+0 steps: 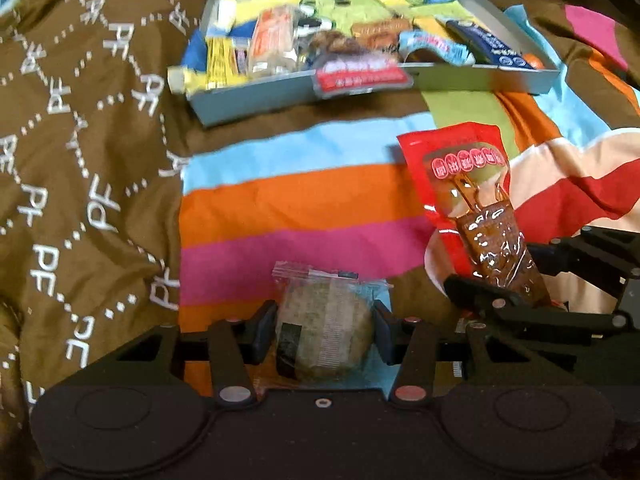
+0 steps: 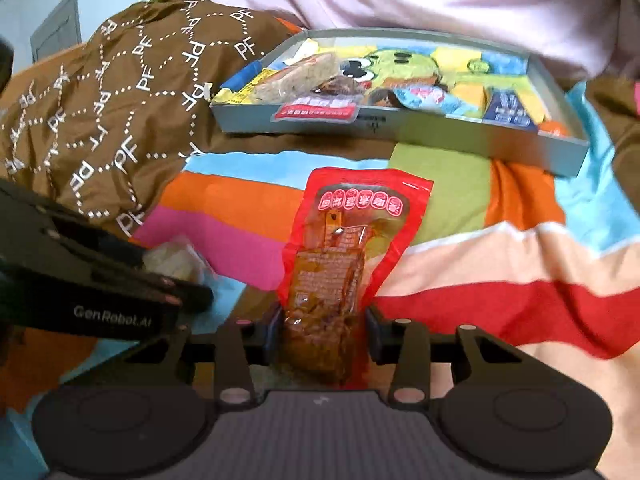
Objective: Organize snacks
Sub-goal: 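Carry cookie with left tool while right tool carries jerky pack over the tray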
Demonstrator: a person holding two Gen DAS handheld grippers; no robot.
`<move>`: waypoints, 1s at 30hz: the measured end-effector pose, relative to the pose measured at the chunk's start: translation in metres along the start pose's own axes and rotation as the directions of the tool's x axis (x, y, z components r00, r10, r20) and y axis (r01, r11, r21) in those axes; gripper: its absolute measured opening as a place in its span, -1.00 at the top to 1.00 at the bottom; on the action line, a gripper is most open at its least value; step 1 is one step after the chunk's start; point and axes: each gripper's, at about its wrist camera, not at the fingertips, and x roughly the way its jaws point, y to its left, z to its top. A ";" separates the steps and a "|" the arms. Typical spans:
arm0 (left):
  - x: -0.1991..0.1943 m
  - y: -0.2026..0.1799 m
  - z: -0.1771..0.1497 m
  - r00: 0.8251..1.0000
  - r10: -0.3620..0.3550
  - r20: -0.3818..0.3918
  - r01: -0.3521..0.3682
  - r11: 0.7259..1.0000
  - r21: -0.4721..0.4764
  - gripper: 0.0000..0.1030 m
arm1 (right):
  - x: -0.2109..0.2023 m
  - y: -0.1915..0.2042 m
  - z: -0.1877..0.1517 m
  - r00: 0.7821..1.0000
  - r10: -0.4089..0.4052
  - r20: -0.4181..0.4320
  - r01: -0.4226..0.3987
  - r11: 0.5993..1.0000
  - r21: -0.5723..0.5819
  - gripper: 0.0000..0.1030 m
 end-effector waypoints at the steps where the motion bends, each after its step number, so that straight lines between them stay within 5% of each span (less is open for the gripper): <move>1: -0.001 -0.002 0.001 1.000 0.006 0.009 -0.006 1.000 0.002 0.01 | -0.001 0.001 0.000 1.000 -0.010 0.008 0.010 1.000 -0.010 0.13; 19: -0.028 -0.003 0.029 0.976 0.054 0.211 -0.058 0.998 0.011 0.00 | -0.027 -0.010 0.010 0.975 -0.156 0.157 0.164 0.986 -0.037 0.13; 30: -0.043 -0.004 0.070 0.935 0.068 0.349 -0.045 0.996 -0.072 0.00 | -0.041 -0.020 0.020 0.934 -0.208 0.291 0.212 0.977 0.018 0.12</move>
